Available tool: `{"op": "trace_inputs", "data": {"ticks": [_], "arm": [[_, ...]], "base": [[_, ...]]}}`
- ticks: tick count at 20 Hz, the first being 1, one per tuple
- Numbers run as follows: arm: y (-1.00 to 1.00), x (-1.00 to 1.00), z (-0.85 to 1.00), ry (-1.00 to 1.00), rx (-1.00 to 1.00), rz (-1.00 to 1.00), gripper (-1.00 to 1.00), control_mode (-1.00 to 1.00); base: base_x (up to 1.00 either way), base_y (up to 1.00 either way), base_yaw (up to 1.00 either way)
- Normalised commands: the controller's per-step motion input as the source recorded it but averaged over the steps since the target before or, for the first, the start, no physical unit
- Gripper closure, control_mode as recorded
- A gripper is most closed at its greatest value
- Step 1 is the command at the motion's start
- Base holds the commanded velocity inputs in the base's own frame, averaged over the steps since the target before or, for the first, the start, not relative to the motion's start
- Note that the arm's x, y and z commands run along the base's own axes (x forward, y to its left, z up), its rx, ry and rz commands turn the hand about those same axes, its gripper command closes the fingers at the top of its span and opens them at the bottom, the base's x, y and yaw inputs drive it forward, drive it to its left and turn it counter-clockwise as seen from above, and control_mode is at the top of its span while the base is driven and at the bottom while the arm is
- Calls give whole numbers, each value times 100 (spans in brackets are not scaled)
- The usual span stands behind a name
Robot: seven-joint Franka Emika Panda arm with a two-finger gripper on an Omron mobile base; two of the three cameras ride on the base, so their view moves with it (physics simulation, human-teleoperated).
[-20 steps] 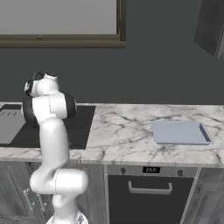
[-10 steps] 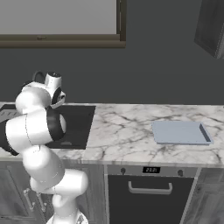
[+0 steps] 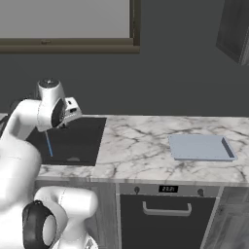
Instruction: Take the fish out of the fridge, briefly rinse it in the sink, and place it on the tray next to the sink.
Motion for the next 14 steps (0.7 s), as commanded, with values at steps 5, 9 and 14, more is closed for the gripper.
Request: {"op": "trace_inputs", "data": {"ticks": [5, 9, 14], "arm": [[-98, -93, 73, -11, -18, -43, 100, -100], [-100, -8, 39, -11, -5, -27, 100, -100], [-100, 1, 18, -17, 1, -18, 100, -100]], "base": [[0, 0, 0], [0, 0, 0], [0, 0, 0]]}}
